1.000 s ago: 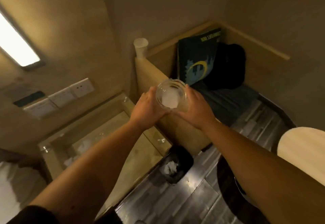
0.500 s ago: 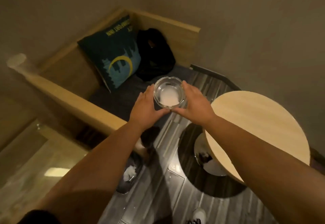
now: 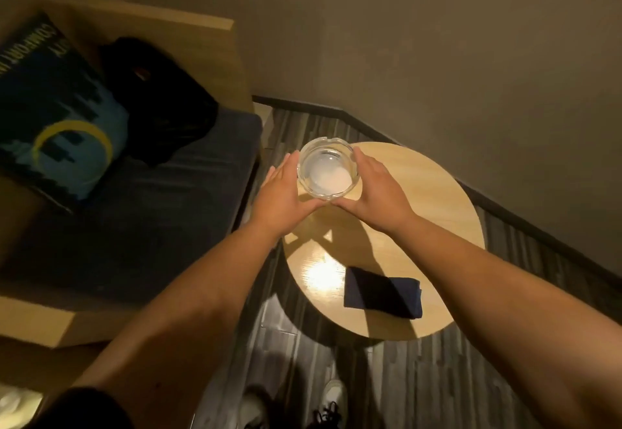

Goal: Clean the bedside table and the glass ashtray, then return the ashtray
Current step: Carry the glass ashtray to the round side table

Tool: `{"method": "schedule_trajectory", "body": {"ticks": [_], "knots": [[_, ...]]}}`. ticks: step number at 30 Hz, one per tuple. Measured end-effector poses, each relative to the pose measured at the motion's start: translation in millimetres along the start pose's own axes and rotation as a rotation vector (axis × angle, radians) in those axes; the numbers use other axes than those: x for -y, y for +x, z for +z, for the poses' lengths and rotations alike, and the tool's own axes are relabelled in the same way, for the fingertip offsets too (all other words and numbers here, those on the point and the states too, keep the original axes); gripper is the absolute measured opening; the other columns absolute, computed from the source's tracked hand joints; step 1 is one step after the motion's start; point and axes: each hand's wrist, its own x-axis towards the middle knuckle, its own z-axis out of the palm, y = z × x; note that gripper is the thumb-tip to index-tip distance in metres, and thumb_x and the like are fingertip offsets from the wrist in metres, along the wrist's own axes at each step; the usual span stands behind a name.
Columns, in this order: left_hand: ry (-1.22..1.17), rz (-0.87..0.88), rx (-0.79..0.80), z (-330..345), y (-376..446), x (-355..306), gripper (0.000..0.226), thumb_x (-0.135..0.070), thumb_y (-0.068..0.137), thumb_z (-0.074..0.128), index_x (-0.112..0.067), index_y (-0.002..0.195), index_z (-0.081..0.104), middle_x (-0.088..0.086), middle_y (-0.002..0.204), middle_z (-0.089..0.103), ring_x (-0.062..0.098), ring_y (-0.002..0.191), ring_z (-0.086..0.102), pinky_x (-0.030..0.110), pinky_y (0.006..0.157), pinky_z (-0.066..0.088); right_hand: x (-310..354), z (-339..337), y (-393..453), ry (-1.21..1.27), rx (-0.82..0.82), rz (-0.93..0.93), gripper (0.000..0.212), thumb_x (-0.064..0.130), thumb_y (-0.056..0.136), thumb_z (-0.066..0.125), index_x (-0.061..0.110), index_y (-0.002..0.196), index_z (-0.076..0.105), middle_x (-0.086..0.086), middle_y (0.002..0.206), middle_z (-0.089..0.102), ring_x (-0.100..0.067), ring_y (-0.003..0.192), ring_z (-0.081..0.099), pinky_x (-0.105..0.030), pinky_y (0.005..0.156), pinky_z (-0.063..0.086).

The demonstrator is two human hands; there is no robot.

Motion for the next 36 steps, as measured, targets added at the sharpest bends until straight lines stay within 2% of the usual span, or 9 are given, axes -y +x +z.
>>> {"method": "schedule_trajectory", "body": {"ticks": [2,6,8,10,14,18,22,28,36], "knots": [[0.005,0.014,0.059,23.8,10.8,-3.6,0.101,-0.079,0.063,0.059,-0.031,0.145,0.022,-0.006,0.147,0.041,0.023,0.137,0.037,0.051,0.112,0.03,-25.7,5.2,-3.6,0.02,0.004,0.04,0.102,0.063,0.071,0.071,0.022,0.149,0.02,-0.002,0.148,0.039,-0.022,0.133,0.037,-0.039,0.107,0.036],[-0.006,0.049,0.114,69.2,22.0,-3.5,0.099,-0.066,0.067,0.071,-0.028,0.146,0.023,-0.003,0.145,0.043,0.021,0.131,0.041,0.048,0.103,0.042,-68.8,25.2,-17.0,0.033,0.015,0.117,0.105,0.057,0.073,0.073,0.015,0.151,0.016,-0.007,0.15,0.035,-0.024,0.136,0.032,-0.034,0.109,0.028],[-0.012,0.095,0.136,90.5,25.2,-3.6,0.095,-0.062,0.068,0.073,-0.025,0.143,0.028,-0.002,0.139,0.048,0.021,0.125,0.046,0.044,0.1,0.043,-90.1,40.4,-24.6,0.038,0.017,0.163,0.106,0.056,0.073,0.073,0.013,0.151,0.015,-0.008,0.151,0.034,-0.025,0.137,0.03,-0.035,0.11,0.026],[-0.014,0.12,0.15,110.2,25.8,-0.3,0.092,-0.062,0.068,0.073,-0.025,0.141,0.03,-0.003,0.136,0.049,0.02,0.121,0.046,0.042,0.103,0.04,-108.2,55.2,-30.5,0.048,0.032,0.194,0.107,0.055,0.072,0.073,0.011,0.15,0.016,-0.01,0.15,0.035,-0.027,0.137,0.03,-0.036,0.111,0.025],[0.021,0.138,0.199,143.8,22.8,16.4,0.092,-0.069,0.069,0.067,-0.028,0.142,0.028,-0.007,0.139,0.046,0.016,0.124,0.046,0.048,0.109,0.034,-129.8,78.7,-43.6,0.043,0.057,0.231,0.11,0.065,0.069,0.068,0.009,0.149,0.019,-0.013,0.15,0.036,-0.028,0.138,0.03,-0.041,0.113,0.026],[0.061,0.132,0.238,167.6,23.1,33.0,0.094,-0.071,0.07,0.064,-0.026,0.143,0.025,-0.002,0.142,0.045,0.018,0.13,0.042,0.047,0.113,0.026,-140.9,99.3,-52.2,0.051,0.053,0.266,0.114,0.078,0.065,0.054,0.009,0.149,0.019,-0.011,0.15,0.036,-0.027,0.139,0.03,-0.042,0.114,0.026],[0.089,0.161,0.239,179.0,22.6,39.2,0.095,-0.068,0.071,0.065,-0.023,0.144,0.024,0.001,0.144,0.043,0.019,0.135,0.038,0.049,0.116,0.019,-150.6,112.5,-55.6,0.03,0.037,0.281,0.109,0.071,0.069,0.064,0.014,0.149,0.017,-0.007,0.151,0.035,-0.024,0.14,0.027,-0.042,0.114,0.027],[0.098,0.163,0.216,188.1,21.3,41.9,0.095,-0.063,0.072,0.067,-0.023,0.146,0.022,0.001,0.147,0.04,0.019,0.138,0.033,0.047,0.118,0.015,-158.0,117.6,-57.8,-0.001,0.031,0.268,0.107,0.068,0.072,0.065,0.014,0.15,0.014,-0.008,0.153,0.031,-0.024,0.142,0.022,-0.04,0.116,0.022],[0.151,0.174,0.219,196.7,19.5,46.9,0.1,-0.065,0.076,0.064,-0.019,0.151,0.015,0.006,0.157,0.027,0.015,0.147,0.013,0.041,0.121,0.003,-163.1,121.7,-60.3,-0.017,0.027,0.258,0.103,0.063,0.074,0.065,0.015,0.151,0.014,-0.005,0.154,0.029,-0.023,0.143,0.019,-0.035,0.115,0.016]]}}
